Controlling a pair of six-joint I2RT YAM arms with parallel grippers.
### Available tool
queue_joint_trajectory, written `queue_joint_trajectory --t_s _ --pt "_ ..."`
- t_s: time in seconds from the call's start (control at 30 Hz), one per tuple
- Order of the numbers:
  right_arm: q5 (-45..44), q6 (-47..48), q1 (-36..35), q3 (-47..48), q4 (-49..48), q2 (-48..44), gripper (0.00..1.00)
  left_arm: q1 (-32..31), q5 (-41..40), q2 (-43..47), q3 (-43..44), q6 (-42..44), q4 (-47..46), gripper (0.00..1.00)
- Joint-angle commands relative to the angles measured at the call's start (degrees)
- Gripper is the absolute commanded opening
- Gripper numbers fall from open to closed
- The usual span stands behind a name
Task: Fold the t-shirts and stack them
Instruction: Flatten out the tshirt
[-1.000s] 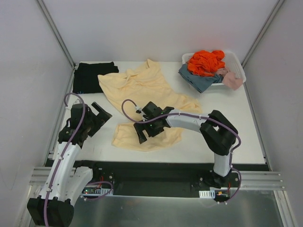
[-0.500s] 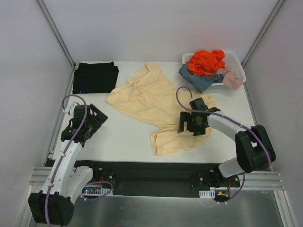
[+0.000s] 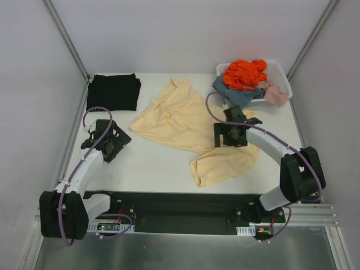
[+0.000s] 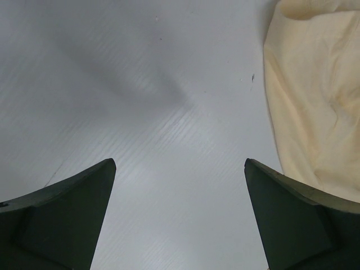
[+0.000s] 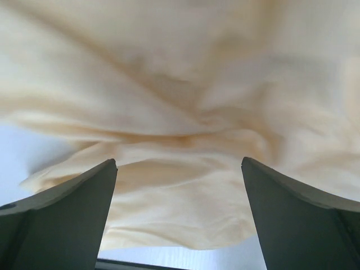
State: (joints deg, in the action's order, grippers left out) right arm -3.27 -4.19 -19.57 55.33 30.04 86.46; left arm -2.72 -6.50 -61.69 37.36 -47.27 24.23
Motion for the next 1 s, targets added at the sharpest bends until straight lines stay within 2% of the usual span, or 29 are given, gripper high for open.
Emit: queue_joint_trajectory --t_s 0.0,0.03,0.13,0.37,0.5,0.77,0.97 --pt "0.1 9.1 -13.4 5.5 -2.3 -2.3 0.97 0.8 -0.2 -0.4 1.7 0.7 -3.0 0.99" --pt "7.0 8.4 -14.3 5.9 -3.5 -1.7 0.97 0.8 -0.1 -0.4 1.7 0.6 -3.0 0.99" --pt "17.2 5.7 -16.6 6.6 -10.5 2.1 0.97 1.0 0.5 -0.9 1.7 0.9 -3.2 0.99" --pt "23.0 2.4 -21.2 13.3 -17.4 16.0 0.97 1.1 1.6 0.3 1.5 1.2 -3.2 0.99" --pt "22.2 1.6 -20.8 14.9 -14.2 21.1 0.98 1.2 2.1 1.0 1.0 1.6 -3.2 0.99" --pt "20.6 -2.1 -15.9 -0.6 -14.0 11.9 0.98 1.3 4.7 -0.8 1.7 2.0 -3.2 0.99" --pt "17.8 -2.8 -6.6 -9.5 -9.4 2.5 0.97 1.3 5.6 -2.0 2.0 1.8 -3.2 0.99"
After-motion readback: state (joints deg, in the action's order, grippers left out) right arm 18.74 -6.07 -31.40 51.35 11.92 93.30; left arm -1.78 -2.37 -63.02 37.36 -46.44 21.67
